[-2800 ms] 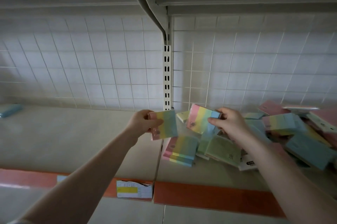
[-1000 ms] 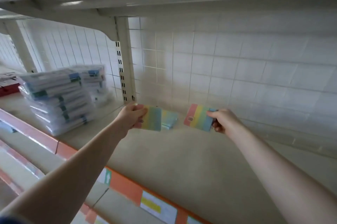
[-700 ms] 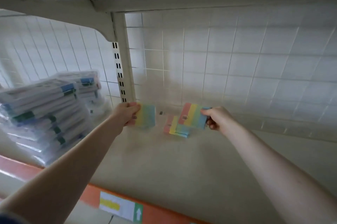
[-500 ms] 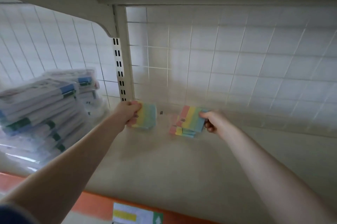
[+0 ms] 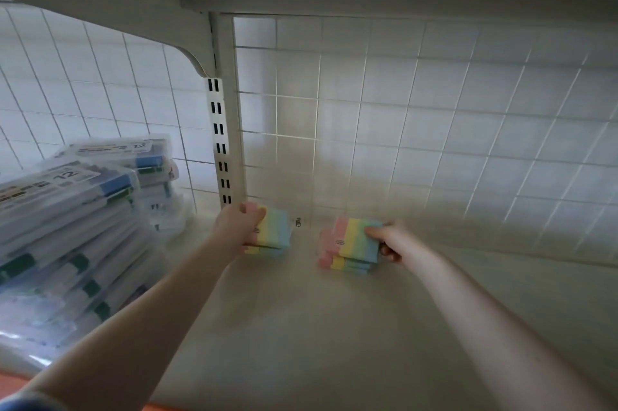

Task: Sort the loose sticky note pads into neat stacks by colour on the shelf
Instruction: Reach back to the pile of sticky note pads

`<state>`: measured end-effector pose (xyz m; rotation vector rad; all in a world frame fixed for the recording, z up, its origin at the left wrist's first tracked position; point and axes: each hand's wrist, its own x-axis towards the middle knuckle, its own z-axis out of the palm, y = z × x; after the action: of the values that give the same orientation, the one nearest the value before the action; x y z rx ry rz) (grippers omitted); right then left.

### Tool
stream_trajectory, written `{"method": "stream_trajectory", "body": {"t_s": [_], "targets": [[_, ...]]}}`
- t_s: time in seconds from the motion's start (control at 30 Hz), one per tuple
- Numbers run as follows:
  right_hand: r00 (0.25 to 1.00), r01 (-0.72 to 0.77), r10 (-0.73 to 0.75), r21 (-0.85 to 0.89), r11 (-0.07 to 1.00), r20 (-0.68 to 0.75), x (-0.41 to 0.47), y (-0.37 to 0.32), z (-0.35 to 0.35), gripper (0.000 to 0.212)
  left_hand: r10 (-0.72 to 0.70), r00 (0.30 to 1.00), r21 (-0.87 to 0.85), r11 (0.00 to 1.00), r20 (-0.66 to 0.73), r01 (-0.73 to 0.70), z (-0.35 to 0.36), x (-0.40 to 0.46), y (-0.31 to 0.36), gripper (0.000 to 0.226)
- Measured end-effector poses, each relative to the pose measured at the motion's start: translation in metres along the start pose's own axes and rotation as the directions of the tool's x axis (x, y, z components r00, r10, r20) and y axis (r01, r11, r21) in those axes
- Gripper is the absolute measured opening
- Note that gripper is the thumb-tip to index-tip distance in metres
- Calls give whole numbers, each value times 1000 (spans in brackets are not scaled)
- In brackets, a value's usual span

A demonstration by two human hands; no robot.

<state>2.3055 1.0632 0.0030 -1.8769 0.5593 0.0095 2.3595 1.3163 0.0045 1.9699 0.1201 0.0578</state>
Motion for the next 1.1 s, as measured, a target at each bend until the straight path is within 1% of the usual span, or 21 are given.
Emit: {"method": "stream_trajectory", "body": {"t_s": [0.07,0.13,0.23,0.33,0.37,0.5,0.67,0.83,0.97,1.03,1.1], "targets": [[1000,22,-23,-26,999,-10,4,2,0,18,28,999,90,996,-41,-24,3,1,-2,27],[998,53,-57,-100,994,-32,7,6,1,20,66,994,199,979,-86,-48,5,2,-3,24],[990,104,-117,-165,981,-72,11,12,3,26,95,986,326,944,-136,-46,6,6,-9,29],[986,136,-151,-168,976,-78,12,15,4,21,60,986,386,922,-158,6,10,9,-17,37],[984,147,-162,-173,974,-78,13,15,5,21,44,986,389,921,-162,23,12,10,-18,38],[977,164,-189,-208,964,-103,18,15,7,36,20,983,377,925,-184,51,17,12,-20,39],[968,200,-230,-251,947,-95,15,13,14,34,4,981,392,917,-194,74,19,13,-20,40],[966,209,-247,-339,917,-74,7,10,18,31,21,982,381,923,-186,52,18,12,-21,39],[961,225,-265,-330,917,-84,5,12,18,31,32,978,360,932,-204,44,16,10,-20,41],[955,225,-274,-323,919,-114,5,14,17,35,54,976,355,935,-209,24,15,7,-19,42],[944,234,-293,-318,919,-152,5,17,13,35,113,972,372,928,-206,-29,15,3,-17,41]]}}
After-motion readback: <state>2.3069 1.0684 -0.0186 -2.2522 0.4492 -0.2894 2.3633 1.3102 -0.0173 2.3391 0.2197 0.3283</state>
